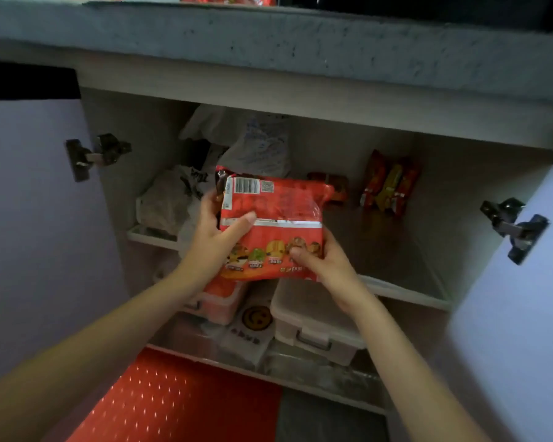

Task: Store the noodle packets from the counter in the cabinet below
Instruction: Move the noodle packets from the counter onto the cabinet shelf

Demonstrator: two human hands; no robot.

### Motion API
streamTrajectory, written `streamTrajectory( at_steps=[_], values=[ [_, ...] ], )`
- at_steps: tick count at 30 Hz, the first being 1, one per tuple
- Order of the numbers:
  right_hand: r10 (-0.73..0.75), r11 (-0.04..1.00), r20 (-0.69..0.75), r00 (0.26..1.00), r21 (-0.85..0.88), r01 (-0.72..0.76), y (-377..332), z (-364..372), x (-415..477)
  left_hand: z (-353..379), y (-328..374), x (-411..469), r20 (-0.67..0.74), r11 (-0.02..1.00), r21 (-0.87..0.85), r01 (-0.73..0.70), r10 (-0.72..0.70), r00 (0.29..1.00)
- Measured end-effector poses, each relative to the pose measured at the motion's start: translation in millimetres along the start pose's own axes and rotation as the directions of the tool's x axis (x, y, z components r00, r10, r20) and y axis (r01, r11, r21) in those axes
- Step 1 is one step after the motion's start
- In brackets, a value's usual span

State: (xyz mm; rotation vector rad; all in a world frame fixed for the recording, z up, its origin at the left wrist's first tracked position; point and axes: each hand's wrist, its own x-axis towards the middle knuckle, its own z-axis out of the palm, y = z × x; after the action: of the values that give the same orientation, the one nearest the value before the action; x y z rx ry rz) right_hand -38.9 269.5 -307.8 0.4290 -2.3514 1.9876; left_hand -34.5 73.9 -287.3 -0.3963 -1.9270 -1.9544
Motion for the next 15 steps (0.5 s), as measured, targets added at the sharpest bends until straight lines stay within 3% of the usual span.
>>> streamTrajectory(
  at_steps=[3,7,9,10,11,13,14,15],
  values=[
    [-0.073,0.997,-0.166,0.983,-0.013,0.072,4.5,-17.4,27.3,22.8,-9.3,26.8,0.149,0.998,-0.007,0.064,-0.063,0.987],
    [-0.159,0.978,-0.163,0.974,-0.160,0.133,20.1,-54.6,69.9,60.3,-40.0,78.3,0.177,0.983,0.175,-0.057,0.026,0.984],
    [-0.148,0.945,-0.270,0.952,-0.323,0.055,36.6,-78.1,93.4,88.8,-66.2,112.1,0.119,0.968,0.235,-0.085,0.058,0.991],
    [-0.100,0.905,-0.333,0.938,-0.423,-0.053,45.1,-88.8,104.1,102.0,-77.8,124.8,0.060,0.968,0.240,-0.073,0.060,0.996],
    [-0.026,0.812,-0.380,0.925,-0.548,-0.201,55.3,-97.4,112.4,116.2,-90.4,134.2,-0.006,0.970,0.238,-0.052,0.055,0.998],
    [0.087,0.385,-0.413,0.907,-0.826,-0.413,76.4,-112.1,130.6,140.8,-105.7,149.4,-0.113,0.971,0.239,-0.020,0.049,0.992],
    [0.081,0.200,-0.416,0.906,-0.883,-0.424,85.8,-116.1,138.8,148.7,-117.2,155.7,-0.169,0.966,0.258,-0.008,0.053,0.984],
    [0.039,0.092,-0.404,0.914,-0.909,-0.406,89.8,-121.4,150.9,155.9,-128.8,167.4,-0.210,0.963,0.268,-0.013,0.071,0.975]
  ],
)
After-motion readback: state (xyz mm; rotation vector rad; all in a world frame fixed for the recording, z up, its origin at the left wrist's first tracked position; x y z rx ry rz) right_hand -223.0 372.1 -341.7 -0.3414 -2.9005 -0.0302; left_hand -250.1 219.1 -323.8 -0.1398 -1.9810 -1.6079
